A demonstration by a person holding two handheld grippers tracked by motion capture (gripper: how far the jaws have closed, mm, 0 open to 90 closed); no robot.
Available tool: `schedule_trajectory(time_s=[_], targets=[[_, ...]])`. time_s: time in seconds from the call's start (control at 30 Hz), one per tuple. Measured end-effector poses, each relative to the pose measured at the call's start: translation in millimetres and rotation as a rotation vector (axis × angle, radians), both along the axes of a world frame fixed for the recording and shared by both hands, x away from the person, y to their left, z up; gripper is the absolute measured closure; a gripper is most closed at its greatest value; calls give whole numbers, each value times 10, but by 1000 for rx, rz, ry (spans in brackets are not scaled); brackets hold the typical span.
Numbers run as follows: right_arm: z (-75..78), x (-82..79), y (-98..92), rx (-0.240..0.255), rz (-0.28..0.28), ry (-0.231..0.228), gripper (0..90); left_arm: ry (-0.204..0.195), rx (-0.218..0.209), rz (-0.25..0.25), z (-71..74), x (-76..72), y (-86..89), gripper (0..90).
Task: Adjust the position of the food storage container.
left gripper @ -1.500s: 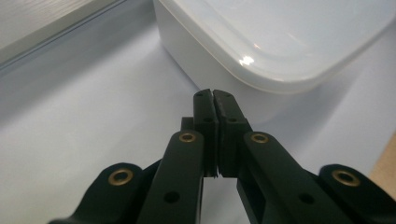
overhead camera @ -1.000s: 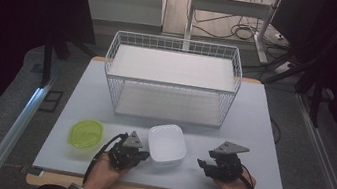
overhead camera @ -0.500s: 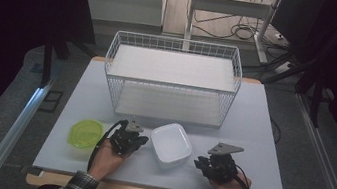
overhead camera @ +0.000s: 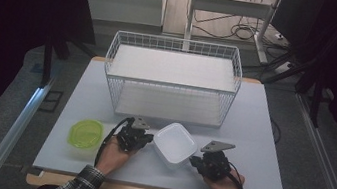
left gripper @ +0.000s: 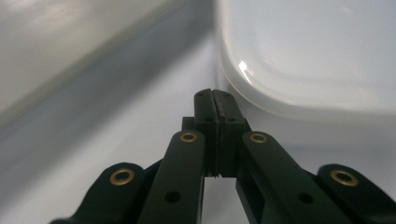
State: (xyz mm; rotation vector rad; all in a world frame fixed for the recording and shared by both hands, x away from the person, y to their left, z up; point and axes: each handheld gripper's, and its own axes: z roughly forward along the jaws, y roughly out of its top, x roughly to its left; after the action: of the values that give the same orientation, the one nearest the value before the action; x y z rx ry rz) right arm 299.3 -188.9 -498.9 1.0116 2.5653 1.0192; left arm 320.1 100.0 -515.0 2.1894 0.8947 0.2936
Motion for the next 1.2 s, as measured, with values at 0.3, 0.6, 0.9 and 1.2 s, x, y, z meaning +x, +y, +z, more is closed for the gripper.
schedule_trajectory(time_s=[0.3, 0.6, 0.9, 1.2], targets=[[14, 279, -201, 30, -127, -3, 825, -25, 44, 21, -9, 127, -109, 875], [-48, 482, -92, 45, -134, 16, 856, -2, -2, 1, -48, 153, -95, 892], [-40, 390, 53, 29, -88, -6, 885, 4, 37, 32, -11, -70, -21, 896], [-30, 204, 113, 25, -56, -4, 888, 15, 62, 33, -5, -226, 20, 897]])
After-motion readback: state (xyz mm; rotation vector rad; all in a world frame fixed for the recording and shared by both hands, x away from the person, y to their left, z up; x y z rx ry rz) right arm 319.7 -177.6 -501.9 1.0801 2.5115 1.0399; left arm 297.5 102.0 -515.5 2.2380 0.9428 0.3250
